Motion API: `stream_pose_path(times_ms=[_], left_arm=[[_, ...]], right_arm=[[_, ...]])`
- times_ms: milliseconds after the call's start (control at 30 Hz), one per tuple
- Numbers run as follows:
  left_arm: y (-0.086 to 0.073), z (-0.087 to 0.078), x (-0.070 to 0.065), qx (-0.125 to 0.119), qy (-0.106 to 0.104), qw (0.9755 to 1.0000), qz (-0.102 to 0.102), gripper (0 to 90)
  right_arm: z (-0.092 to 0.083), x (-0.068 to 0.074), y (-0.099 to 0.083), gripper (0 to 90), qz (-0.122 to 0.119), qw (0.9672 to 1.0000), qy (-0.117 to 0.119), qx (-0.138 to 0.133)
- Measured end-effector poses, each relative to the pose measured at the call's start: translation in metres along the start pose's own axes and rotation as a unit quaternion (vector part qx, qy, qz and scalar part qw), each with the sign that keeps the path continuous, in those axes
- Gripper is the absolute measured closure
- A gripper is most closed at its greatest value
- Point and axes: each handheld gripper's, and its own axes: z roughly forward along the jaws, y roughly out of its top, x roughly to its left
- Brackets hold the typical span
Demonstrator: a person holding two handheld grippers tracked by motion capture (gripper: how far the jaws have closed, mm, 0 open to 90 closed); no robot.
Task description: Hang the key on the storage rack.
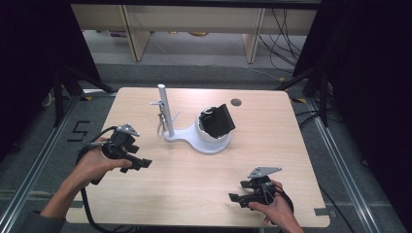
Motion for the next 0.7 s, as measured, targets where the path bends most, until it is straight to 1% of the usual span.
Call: stream_pose_path(times_ms=[33,133,167,200,233,300,333,367,400,433,467,500,533,567,600,633,667,700], left_arm=[[-0.002,0.002,-0.002,-0.001,-0.002,1.0,0.002,26.2],[-0.009,0.008,-0.008,-0.01,-0.008,0.9999,0.007,24.7],[-0.011,0.01,-0.01,-0.015,-0.009,0.9998,0.006,24.2],[-0.014,0.012,-0.013,-0.022,-0.007,0.9997,0.008,23.8],[-0.016,0.015,-0.015,-0.029,-0.012,0.9995,0.007,23.1],[-0.021,0.019,-0.02,-0.029,-0.021,0.9992,0.018,22.6],[-0.023,0.022,-0.023,-0.028,-0.022,0.9991,0.022,22.4],[-0.025,0.024,-0.025,-0.029,-0.022,0.999,0.026,22.1],[-0.027,0.026,-0.028,-0.024,-0.016,0.9992,0.028,22.1],[-0.028,0.028,-0.03,-0.019,-0.014,0.9991,0.035,21.9],[-0.03,0.03,-0.031,-0.019,-0.015,0.999,0.038,21.5],[-0.033,0.033,-0.033,-0.025,-0.019,0.9989,0.036,21.4],[-0.035,0.036,-0.034,-0.026,-0.022,0.9986,0.041,21.4],[-0.037,0.037,-0.036,-0.027,-0.018,0.9987,0.039,21.4],[-0.039,0.038,-0.037,-0.029,-0.015,0.9985,0.043,21.4],[-0.042,0.039,-0.038,-0.03,-0.012,0.9987,0.04,21.4],[-0.046,0.041,-0.04,-0.034,-0.011,0.9985,0.04,21.4],[-0.048,0.043,-0.042,-0.039,-0.014,0.9985,0.037,21.4]], right_arm=[[0.0,0.0,0.0,28.7,0.001,1.0,0.002,0.004],[0.0,0.001,0.0,28.7,0.004,1.0,0.006,0.0],[0.0,0.001,0.0,28.7,-0.001,1.0,0.002,-0.001],[0.0,0.002,0.0,28.7,0.0,1.0,0.001,-0.006],[0.0,0.002,0.0,28.7,0.0,1.0,0.001,-0.005],[0.0,0.002,0.0,28.6,0.001,1.0,0.001,-0.005],[0.001,0.002,0.0,28.6,0.005,0.9999,0.009,-0.006],[0.0,0.002,0.0,28.6,0.001,1.0,0.001,-0.003],[0.001,0.002,0.0,28.6,0.004,1.0,0.004,-0.005],[0.001,0.002,0.0,28.6,0.005,1.0,0.003,-0.005],[0.0,0.002,0.0,28.6,0.002,1.0,0.007,0.0],[0.0,0.002,0.0,28.6,0.001,1.0,0.007,-0.002],[0.0,0.002,0.0,28.6,-0.002,1.0,0.0,-0.006],[0.0,0.002,0.001,28.6,-0.004,1.0,0.001,-0.002],[0.0,0.002,0.001,28.6,-0.004,1.0,0.003,-0.002],[0.0,0.002,0.001,28.6,-0.004,1.0,0.003,-0.003],[0.0,0.002,0.001,28.6,0.0,1.0,0.002,-0.001],[0.0,0.002,0.001,28.6,-0.004,1.0,0.002,-0.002]])
